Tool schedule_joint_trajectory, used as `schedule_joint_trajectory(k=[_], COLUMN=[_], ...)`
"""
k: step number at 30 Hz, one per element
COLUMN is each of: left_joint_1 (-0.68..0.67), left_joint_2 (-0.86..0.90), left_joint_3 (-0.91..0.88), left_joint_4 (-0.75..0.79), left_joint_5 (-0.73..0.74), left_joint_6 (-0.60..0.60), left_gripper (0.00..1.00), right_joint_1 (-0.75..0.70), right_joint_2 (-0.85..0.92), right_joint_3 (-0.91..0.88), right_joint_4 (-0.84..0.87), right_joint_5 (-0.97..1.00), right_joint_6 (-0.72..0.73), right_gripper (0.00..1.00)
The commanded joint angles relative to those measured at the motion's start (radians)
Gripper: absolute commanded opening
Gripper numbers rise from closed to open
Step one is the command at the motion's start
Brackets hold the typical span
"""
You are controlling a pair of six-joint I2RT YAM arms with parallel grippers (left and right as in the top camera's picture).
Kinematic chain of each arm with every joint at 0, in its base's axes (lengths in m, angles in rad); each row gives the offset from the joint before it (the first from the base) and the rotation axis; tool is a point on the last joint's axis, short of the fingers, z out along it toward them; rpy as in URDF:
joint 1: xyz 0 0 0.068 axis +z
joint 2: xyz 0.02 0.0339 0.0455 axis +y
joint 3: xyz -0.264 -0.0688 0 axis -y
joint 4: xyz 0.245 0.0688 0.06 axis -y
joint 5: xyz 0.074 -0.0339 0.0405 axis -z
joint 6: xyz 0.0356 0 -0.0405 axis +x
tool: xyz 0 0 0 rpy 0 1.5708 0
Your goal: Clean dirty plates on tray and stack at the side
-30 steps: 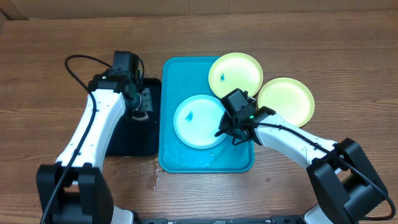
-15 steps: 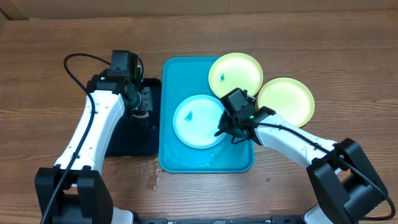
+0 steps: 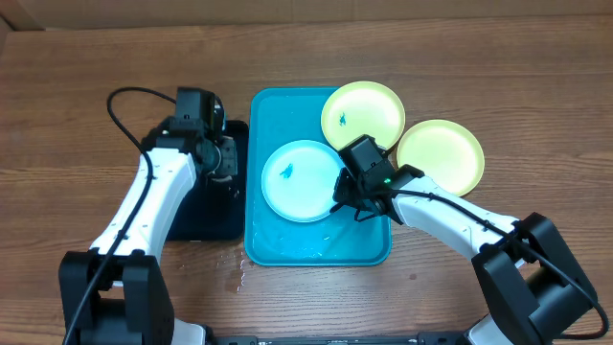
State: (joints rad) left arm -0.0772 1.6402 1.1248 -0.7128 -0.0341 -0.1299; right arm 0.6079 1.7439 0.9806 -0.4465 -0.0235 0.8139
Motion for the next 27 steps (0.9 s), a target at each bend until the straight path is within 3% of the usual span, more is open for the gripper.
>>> schedule_joint_trajectory(k=[1,6,11,13,19,22,27], left_joint_1=[-0.001,0.000,0.000,0.000,0.000,0.000,0.000], left_joint_2=[0.002,0.048,0.095,0.093,0.093,0.093,0.093], left_joint_3=[-0.085,-0.179,-0.186,-0.182,-0.129,-0.119,-0.123], left_joint_4=[0.066,0.168,0.191,0.189,0.140,0.134,0.134], left_joint_5=[0.008,0.008,0.008,0.008,0.008,0.008,0.008], left_joint_6=[0.022,0.018,0.018,0.018,0.018,0.018,0.018], left_gripper=[0.04,0.04,0.04,0.05,0.11,0.22,0.29], right_joint_1=[0.006,0.006,0.006,0.006,0.006,0.006,0.006], right_joint_2=[0.003,0.003,0.003,0.003,0.003,0.003,0.003], right_joint_3=[-0.007,-0.007,-0.007,-0.007,-0.007,-0.007,-0.007], right_joint_4=[0.004,0.005,0.005,0.005,0.006,0.008,0.008], right_joint_5=[-0.008,-0.008,-0.008,-0.008,-0.008,-0.008,-0.008], right_joint_6=[-0.011,-0.011,-0.011,-0.011,-0.011,-0.011,-0.011], right_gripper=[0.08,0.10,0.26,0.28,0.29,0.29,0.31])
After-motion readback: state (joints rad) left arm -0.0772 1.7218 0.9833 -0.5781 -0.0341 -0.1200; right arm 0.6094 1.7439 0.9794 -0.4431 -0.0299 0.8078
